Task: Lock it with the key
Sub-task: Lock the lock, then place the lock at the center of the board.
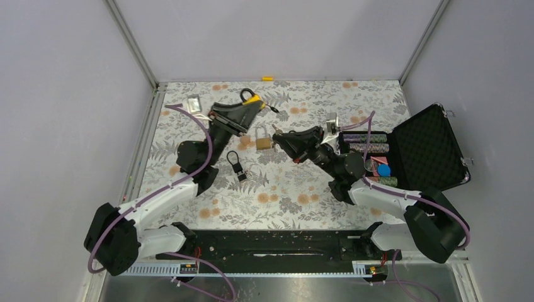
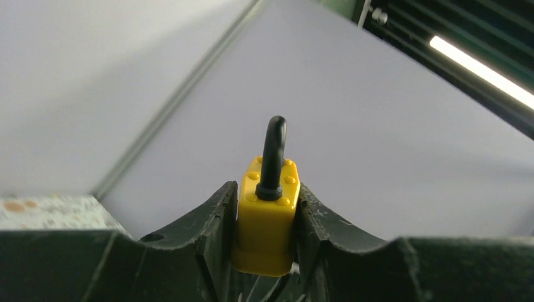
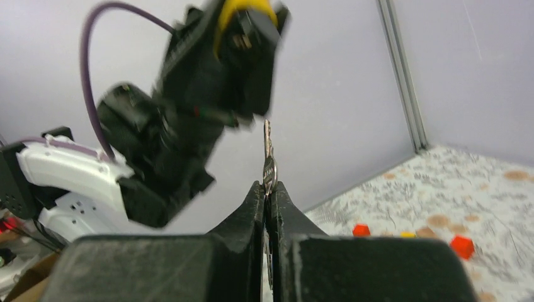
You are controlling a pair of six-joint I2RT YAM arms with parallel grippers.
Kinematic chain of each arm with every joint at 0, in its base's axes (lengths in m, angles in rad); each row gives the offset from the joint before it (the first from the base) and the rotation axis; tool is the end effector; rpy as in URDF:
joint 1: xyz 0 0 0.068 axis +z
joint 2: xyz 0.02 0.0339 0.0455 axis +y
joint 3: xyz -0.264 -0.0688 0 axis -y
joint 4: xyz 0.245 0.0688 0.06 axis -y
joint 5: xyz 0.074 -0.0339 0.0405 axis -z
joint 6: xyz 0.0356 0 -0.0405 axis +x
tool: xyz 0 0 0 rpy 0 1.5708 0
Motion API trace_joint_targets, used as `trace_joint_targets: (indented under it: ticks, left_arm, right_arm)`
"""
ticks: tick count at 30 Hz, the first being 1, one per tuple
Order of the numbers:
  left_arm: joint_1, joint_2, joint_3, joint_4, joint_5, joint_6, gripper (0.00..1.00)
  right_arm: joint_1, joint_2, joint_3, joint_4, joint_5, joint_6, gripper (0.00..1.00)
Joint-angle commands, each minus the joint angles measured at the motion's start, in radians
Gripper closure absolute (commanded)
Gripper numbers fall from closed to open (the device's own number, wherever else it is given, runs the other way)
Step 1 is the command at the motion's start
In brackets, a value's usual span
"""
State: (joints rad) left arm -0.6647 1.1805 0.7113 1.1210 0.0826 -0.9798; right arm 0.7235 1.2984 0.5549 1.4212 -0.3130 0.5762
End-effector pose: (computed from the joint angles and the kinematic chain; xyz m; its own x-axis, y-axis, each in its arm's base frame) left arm 0.1967 -0.1579 0.3668 -0.2873 -0.8263 -0.4845 0.7678 0.1038 -0.6323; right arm 0.1831 0.1763 0.3137 -0.0471 0.6501 -0.7584 -0.9349 0.2386 0.2625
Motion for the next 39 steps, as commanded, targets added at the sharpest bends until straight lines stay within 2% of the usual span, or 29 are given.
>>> trace_joint_targets:
  ticks: [1,4,7,9,11,13,15,19,23,27,31,39]
  left_arm:
    - [0.072,-0.126,0.011,0.058,0.003,0.020,1.00]
    - [0.097,-0.162,-0.009,0.002,-0.001,0.036,1.00]
    - [0.105,-0.200,0.007,-0.205,0.012,0.089,1.00]
    - [0.105,-0.216,0.042,-0.456,0.015,0.151,1.00]
    - [0.105,-0.207,0.070,-0.668,0.017,0.191,1.00]
    - [0.104,-0.180,0.046,-0.754,0.042,0.191,1.00]
    - [0.099,-0.126,-0.007,-0.758,0.088,0.138,1.00]
    - [0.035,0.005,-0.076,-0.761,0.098,0.081,1.00]
    - [-0.050,0.158,-0.116,-0.667,0.084,-0.003,1.00]
    - [-0.101,0.308,-0.094,-0.651,0.074,-0.074,1.00]
    - [-0.132,0.414,-0.071,-0.642,0.074,-0.110,0.84]
    - [-0.135,0.418,-0.047,-0.750,0.018,-0.093,0.42]
  right_arm:
    - [-0.033,-0.078,-0.056,0.019,-0.071,0.003,1.00]
    - [-0.044,-0.126,-0.063,-0.058,-0.118,0.021,1.00]
    - [-0.049,-0.202,-0.075,-0.222,-0.092,0.024,1.00]
    - [-0.051,-0.272,-0.091,-0.410,0.010,0.026,1.00]
    - [-0.050,-0.347,-0.098,-0.687,0.146,0.019,1.00]
    - [-0.051,-0.407,-0.107,-0.861,0.285,0.016,1.00]
    - [-0.051,-0.446,-0.116,-0.976,0.362,0.017,1.00]
    - [-0.051,-0.409,-0.107,-1.112,0.385,0.024,1.00]
    - [-0.051,-0.295,-0.105,-1.154,0.396,0.095,1.00]
    - [-0.051,-0.185,-0.074,-1.189,0.391,0.132,1.00]
    - [-0.054,-0.086,-0.027,-1.242,0.393,0.140,0.99]
    - [-0.059,0.073,0.018,-1.269,0.336,0.153,0.82]
